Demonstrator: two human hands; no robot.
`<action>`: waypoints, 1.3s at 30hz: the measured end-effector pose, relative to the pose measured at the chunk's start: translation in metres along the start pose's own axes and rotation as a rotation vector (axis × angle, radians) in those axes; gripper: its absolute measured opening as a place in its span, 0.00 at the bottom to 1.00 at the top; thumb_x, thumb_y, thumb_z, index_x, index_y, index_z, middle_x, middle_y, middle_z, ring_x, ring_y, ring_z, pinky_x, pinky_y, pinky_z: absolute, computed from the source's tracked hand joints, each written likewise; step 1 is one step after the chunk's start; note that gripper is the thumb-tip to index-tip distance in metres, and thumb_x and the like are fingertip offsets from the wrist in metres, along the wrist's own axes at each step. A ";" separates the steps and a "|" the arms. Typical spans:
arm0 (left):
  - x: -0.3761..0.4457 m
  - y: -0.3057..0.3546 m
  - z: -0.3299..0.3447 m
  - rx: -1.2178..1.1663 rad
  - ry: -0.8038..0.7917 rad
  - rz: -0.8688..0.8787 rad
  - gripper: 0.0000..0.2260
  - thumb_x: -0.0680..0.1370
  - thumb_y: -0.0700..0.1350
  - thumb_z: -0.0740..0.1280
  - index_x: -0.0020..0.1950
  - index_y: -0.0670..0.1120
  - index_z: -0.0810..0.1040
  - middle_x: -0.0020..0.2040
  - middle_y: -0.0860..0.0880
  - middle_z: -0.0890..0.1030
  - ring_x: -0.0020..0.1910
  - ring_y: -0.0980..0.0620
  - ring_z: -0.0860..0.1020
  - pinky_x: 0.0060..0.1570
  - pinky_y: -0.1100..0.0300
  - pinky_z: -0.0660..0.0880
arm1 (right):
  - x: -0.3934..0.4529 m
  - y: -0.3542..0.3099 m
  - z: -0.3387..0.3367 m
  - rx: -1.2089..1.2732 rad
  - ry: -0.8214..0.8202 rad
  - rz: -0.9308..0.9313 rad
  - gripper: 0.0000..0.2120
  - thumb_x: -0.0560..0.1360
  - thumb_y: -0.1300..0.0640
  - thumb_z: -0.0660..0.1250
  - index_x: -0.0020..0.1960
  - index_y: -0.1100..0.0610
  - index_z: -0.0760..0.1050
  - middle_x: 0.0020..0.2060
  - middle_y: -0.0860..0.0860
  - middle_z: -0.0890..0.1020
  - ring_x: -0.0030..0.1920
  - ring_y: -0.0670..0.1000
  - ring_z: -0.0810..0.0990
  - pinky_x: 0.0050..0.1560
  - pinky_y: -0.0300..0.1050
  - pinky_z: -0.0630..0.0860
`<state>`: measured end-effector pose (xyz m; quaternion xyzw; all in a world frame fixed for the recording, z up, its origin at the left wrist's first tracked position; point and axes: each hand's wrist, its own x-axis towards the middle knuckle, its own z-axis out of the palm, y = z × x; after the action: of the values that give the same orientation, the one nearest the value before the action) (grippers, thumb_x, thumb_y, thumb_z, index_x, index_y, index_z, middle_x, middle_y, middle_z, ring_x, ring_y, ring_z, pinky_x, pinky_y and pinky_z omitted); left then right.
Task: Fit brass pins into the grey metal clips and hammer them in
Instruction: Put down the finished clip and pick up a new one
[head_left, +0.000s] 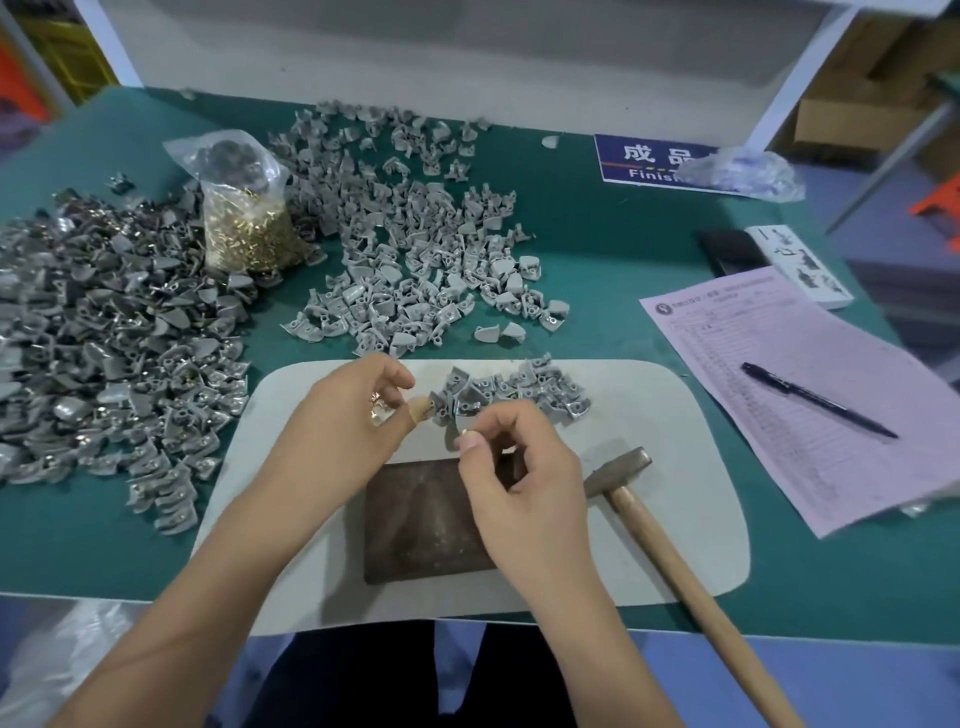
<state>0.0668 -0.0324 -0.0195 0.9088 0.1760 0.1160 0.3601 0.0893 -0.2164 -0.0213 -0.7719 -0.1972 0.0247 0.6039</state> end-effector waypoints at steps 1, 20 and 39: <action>0.002 -0.001 0.002 0.079 -0.013 -0.011 0.09 0.74 0.55 0.73 0.50 0.56 0.76 0.42 0.57 0.78 0.41 0.60 0.76 0.43 0.57 0.74 | 0.000 0.000 0.000 -0.002 0.001 -0.001 0.04 0.76 0.57 0.68 0.45 0.49 0.75 0.38 0.47 0.80 0.39 0.49 0.78 0.38 0.30 0.70; -0.072 0.029 -0.027 0.058 -0.222 0.195 0.06 0.73 0.56 0.64 0.46 0.58 0.78 0.44 0.60 0.77 0.45 0.61 0.77 0.46 0.54 0.77 | -0.023 -0.012 -0.021 -0.294 -0.131 -0.237 0.02 0.75 0.56 0.71 0.46 0.50 0.81 0.43 0.43 0.79 0.46 0.47 0.80 0.46 0.50 0.77; -0.089 0.018 -0.008 -0.023 -0.026 0.112 0.06 0.74 0.51 0.76 0.49 0.61 0.84 0.47 0.64 0.78 0.48 0.66 0.76 0.41 0.60 0.76 | -0.016 -0.034 -0.026 -0.558 -0.301 -0.231 0.06 0.72 0.60 0.72 0.38 0.52 0.79 0.32 0.43 0.71 0.36 0.45 0.71 0.38 0.50 0.74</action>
<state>-0.0130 -0.0756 -0.0083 0.9145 0.1190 0.1259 0.3656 0.0725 -0.2393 0.0150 -0.8676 -0.3695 0.0147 0.3324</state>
